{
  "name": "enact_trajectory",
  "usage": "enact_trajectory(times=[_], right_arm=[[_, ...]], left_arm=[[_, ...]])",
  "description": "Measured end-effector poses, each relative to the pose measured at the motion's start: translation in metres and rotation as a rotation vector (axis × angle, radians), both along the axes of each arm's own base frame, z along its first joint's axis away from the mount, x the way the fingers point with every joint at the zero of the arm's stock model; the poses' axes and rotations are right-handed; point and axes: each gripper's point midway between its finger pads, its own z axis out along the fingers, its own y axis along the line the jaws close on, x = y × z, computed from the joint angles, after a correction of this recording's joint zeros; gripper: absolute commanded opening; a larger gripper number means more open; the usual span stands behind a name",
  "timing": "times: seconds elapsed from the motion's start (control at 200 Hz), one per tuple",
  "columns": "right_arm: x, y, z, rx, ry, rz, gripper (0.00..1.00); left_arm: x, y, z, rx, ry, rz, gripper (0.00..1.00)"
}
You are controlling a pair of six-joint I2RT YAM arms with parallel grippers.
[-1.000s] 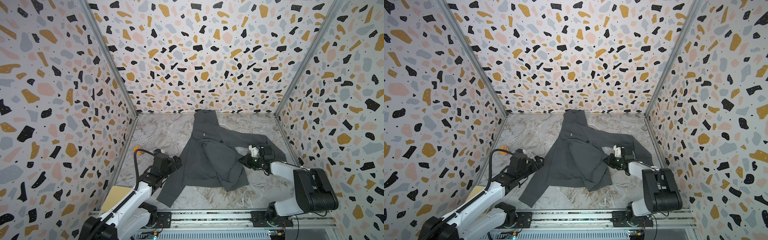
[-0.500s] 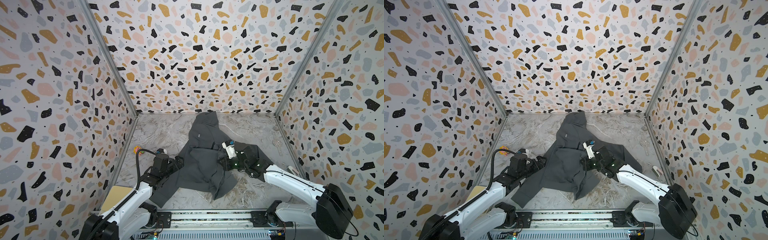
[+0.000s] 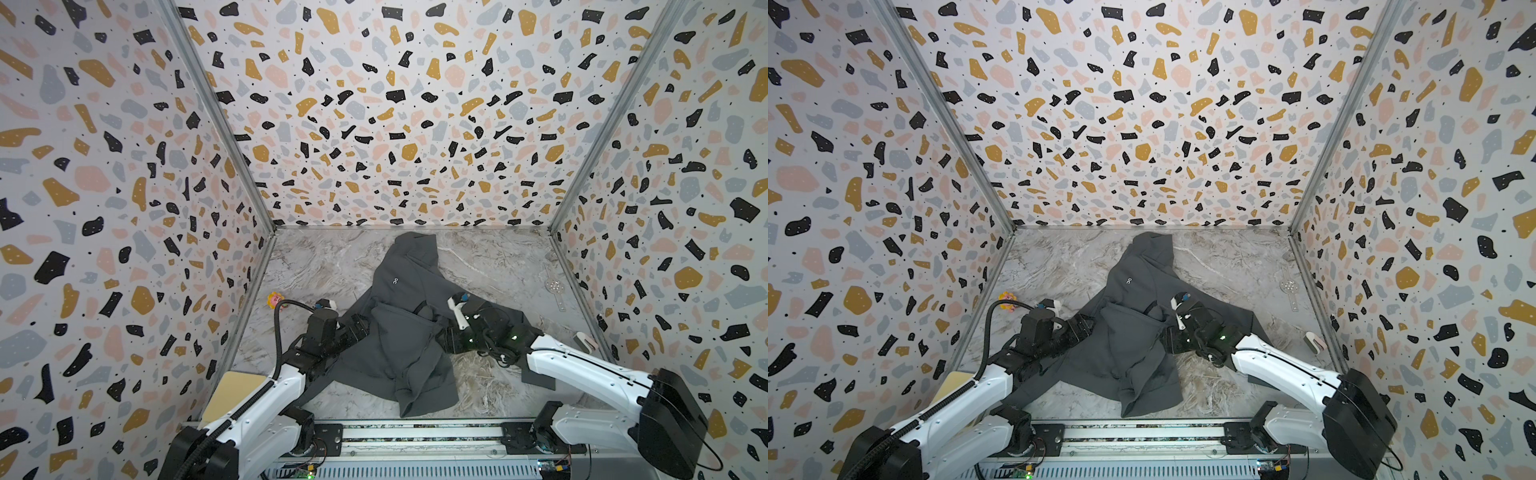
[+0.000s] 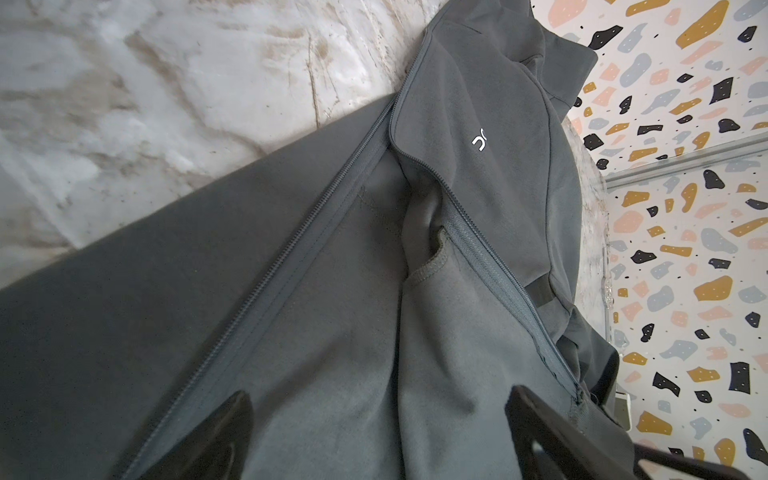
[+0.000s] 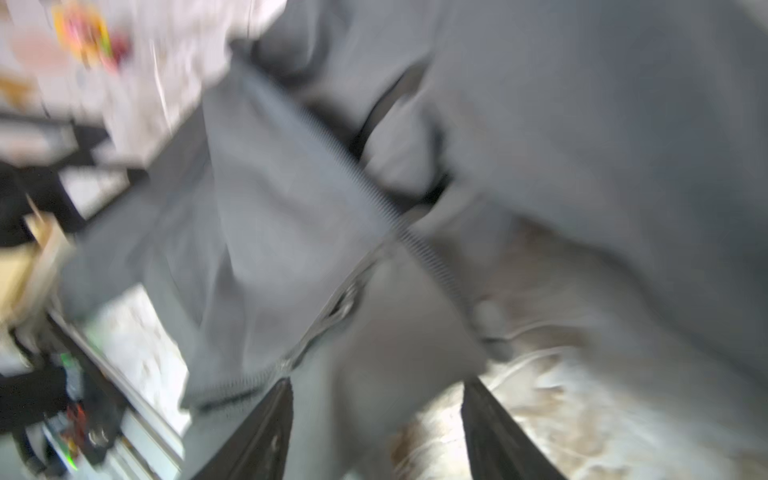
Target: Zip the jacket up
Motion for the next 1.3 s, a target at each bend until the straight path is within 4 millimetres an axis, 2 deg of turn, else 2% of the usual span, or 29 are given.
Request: enact_trajectory(times=[0.07, 0.15, 0.325, 0.466, 0.716, 0.826, 1.116, 1.302], right_arm=[[0.014, -0.015, 0.014, 0.078, -0.015, -0.071, 0.65], [0.016, -0.021, 0.019, 0.147, 0.005, -0.101, 0.65], [0.0, -0.012, 0.007, 0.25, 0.121, -0.09, 0.66], [-0.012, -0.014, -0.004, 0.295, 0.185, -0.117, 0.7], [-0.02, -0.012, -0.017, 0.373, 0.234, -0.137, 0.68], [-0.021, -0.01, -0.025, 0.387, 0.258, -0.145, 0.65], [-0.012, -0.005, -0.018, 0.417, 0.221, -0.143, 0.56], [-0.006, -0.002, -0.031, 0.409, 0.247, -0.156, 0.53]], left_arm=[[0.0, 0.0, 0.0, -0.002, 0.001, -0.002, 0.9], [-0.001, -0.002, 0.0, -0.004, 0.002, -0.008, 0.89], [-0.006, -0.009, 0.004, -0.008, -0.008, -0.038, 0.89], [-0.009, -0.014, 0.004, -0.005, -0.009, -0.058, 0.9], [-0.012, -0.017, 0.0, 0.007, 0.004, -0.069, 0.9], [-0.012, -0.018, -0.001, 0.009, 0.005, -0.072, 0.9], [-0.013, -0.02, 0.0, 0.007, 0.005, -0.07, 0.9], [-0.014, -0.02, 0.001, -0.002, 0.007, -0.06, 0.9]])
